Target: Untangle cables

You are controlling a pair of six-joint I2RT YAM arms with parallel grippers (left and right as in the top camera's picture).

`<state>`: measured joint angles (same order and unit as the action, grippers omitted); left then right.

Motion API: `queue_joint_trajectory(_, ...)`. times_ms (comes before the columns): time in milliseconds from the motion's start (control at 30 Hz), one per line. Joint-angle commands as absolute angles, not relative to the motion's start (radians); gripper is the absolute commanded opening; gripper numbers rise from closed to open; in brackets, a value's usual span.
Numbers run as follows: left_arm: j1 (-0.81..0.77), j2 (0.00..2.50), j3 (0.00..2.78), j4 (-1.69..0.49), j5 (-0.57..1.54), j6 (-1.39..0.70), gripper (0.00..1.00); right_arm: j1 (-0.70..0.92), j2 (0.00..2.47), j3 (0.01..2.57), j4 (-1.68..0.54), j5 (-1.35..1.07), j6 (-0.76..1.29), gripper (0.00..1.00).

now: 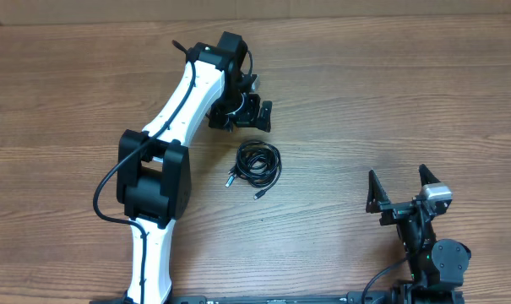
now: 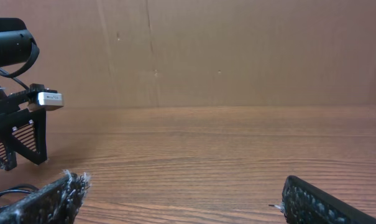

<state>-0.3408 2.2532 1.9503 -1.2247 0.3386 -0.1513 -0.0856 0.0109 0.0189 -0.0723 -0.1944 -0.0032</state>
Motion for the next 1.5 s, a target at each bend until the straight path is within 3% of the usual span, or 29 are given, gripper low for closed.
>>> queue_joint_trajectory(0,-0.347,2.268,1.966,-1.221,0.329,-0.158,1.00,-0.093,0.003,0.009,-0.069,-0.184,0.000,1.00)
queue_joint_trajectory(767,-0.347,2.268,1.966,-1.252,0.367,-0.321,1.00,-0.093,0.009,0.009,-0.069,-0.184,0.000,1.00)
queue_joint_trajectory(933,-0.333,2.268,1.966,-1.366,0.273,-0.252,0.97,-0.093,0.009,0.009,-0.069,-0.184,0.000,1.00)
queue_joint_trajectory(1133,-0.287,2.268,1.966,-1.441,0.343,-0.086,0.98,-0.093,0.009,0.009,-0.069,-0.184,0.000,1.00)
queue_joint_trajectory(1267,-0.290,2.268,1.965,-1.444,0.348,-0.044,0.85,-0.093,0.009,0.009,-0.069,-0.184,0.000,1.00)
queue_joint_trajectory(1467,-0.324,2.269,1.944,-1.409,0.295,-0.054,0.78,-0.093,0.009,0.009,-0.069,-0.184,0.000,1.00)
